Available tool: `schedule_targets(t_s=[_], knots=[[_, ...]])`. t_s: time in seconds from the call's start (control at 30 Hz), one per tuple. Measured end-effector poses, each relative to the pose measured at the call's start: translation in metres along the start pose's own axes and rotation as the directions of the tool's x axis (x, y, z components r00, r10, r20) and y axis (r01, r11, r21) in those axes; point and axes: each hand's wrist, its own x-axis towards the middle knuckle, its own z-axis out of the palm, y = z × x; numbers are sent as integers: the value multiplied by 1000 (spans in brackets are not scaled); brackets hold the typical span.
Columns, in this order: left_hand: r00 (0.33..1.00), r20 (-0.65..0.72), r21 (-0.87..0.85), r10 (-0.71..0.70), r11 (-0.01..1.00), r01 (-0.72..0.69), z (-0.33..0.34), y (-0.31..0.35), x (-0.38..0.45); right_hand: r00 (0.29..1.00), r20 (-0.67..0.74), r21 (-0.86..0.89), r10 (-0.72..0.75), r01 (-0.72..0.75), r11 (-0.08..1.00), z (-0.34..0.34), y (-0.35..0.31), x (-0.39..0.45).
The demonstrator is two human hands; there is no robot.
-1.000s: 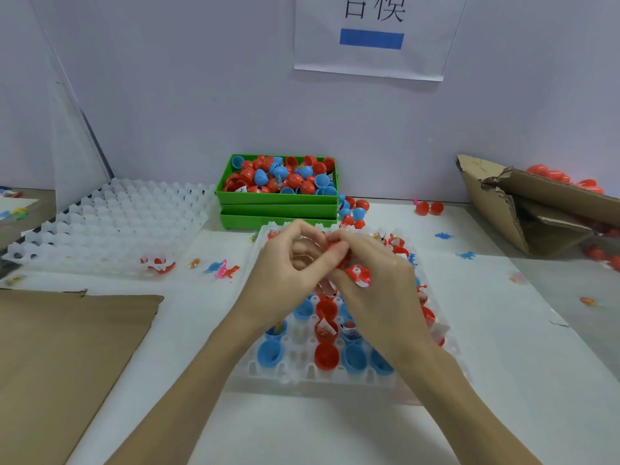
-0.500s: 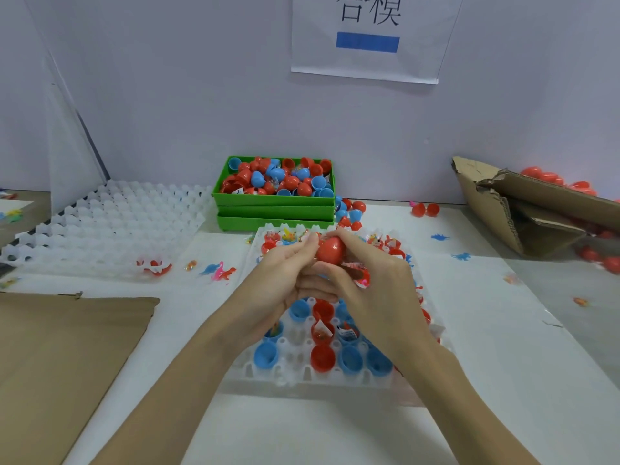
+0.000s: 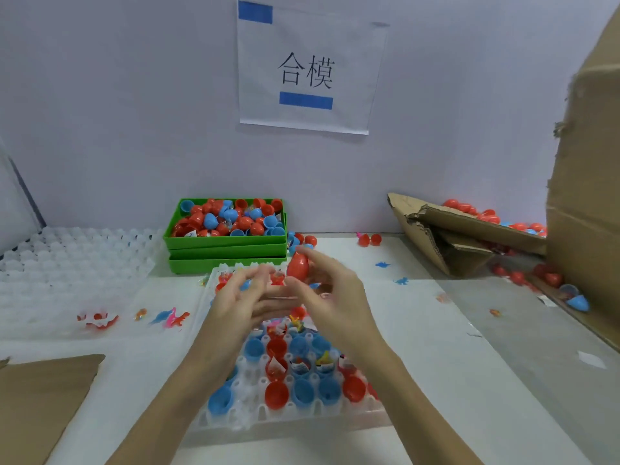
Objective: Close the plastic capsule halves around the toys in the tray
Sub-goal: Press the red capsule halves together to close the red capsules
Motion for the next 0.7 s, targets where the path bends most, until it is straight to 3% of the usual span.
schedule_targets(t_s=[0.07, 0.1, 0.17, 0.2, 0.23, 0.3, 0.37, 0.5, 0.63, 0.7], knots=[[997, -70, -16, 28, 999, -29, -4, 3, 1, 973, -25, 378, 227, -202, 904, -21, -2, 27], [994, -107, -18, 40, 999, -42, -8, 4, 1, 941, 16, 620, 337, -274, 735, -37, 0, 49], [986, -161, -13, 42, 999, -44, -15, 5, 2, 885, 68, 917, 461, -238, 320, -72, 3, 95], [984, -173, -5, 40, 999, -42, -18, 4, 3, 861, 46, 963, 506, -174, 208, -90, 5, 116], [983, -177, 2, 39, 999, -39, -20, 4, 4, 841, 14, 978, 540, -125, 169, -105, 8, 133], [983, -180, 14, 37, 999, -35, -21, 4, 4, 818, 1, 966, 576, -151, 212, -121, 16, 150], [983, -179, 15, 45, 999, -43, -21, 6, 5, 800, 30, 903, 599, -279, 327, -120, 27, 147], [979, -191, 29, 71, 997, -66, -23, 8, 6, 868, 44, 692, 495, -384, 612, -91, 37, 102], [976, -204, 51, 75, 997, -66, -24, 8, 5, 938, 137, 360, 318, -346, 866, -53, 23, 40], [974, -217, 71, 66, 996, -51, -26, 8, 5, 955, 208, 146, 213, -246, 958, -37, 14, 21]])
